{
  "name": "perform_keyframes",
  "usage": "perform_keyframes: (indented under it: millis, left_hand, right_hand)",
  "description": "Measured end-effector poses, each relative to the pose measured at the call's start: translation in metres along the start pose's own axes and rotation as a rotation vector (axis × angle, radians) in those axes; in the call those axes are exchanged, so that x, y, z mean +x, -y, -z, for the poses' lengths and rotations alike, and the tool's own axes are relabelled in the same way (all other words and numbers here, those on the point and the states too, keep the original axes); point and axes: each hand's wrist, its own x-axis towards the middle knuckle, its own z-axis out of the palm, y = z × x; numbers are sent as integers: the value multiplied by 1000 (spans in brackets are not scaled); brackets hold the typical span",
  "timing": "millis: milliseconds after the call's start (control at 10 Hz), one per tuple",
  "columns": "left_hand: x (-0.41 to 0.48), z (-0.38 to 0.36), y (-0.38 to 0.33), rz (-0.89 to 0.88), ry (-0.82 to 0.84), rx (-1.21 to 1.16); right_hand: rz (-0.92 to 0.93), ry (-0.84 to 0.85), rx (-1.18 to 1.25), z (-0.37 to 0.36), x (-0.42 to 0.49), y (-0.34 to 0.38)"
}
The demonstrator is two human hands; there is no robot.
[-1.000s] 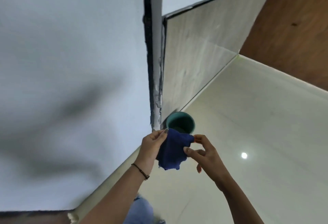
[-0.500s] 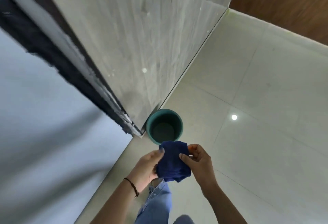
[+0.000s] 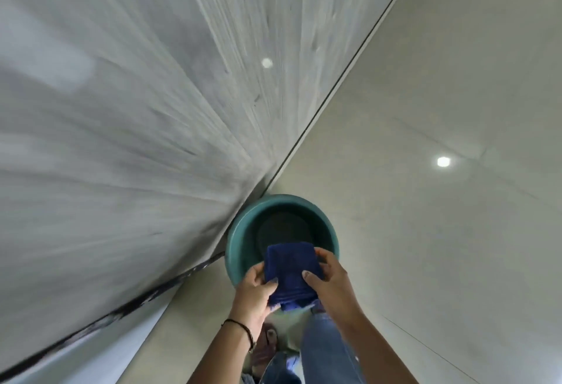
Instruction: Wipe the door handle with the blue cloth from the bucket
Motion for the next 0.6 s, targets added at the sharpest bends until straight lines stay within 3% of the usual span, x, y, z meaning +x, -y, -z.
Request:
perform_keyframes:
  millis: [200,300,400,600]
  left_hand:
    - [182,-18,29,-128,-197,281]
    - [243,-22,39,-141,-247,364]
    - [282,-24,48,-117,-271,398]
    - [274,-20,50,-101,-281,460]
  right_hand:
    - [-82,-98,-209,-33,167,-66]
    - [-210,-83,-250,-49,222,-91]
    - [-262,-62,-295,-60,257,-113]
    - [-280,-149,-263,-60,244,-110]
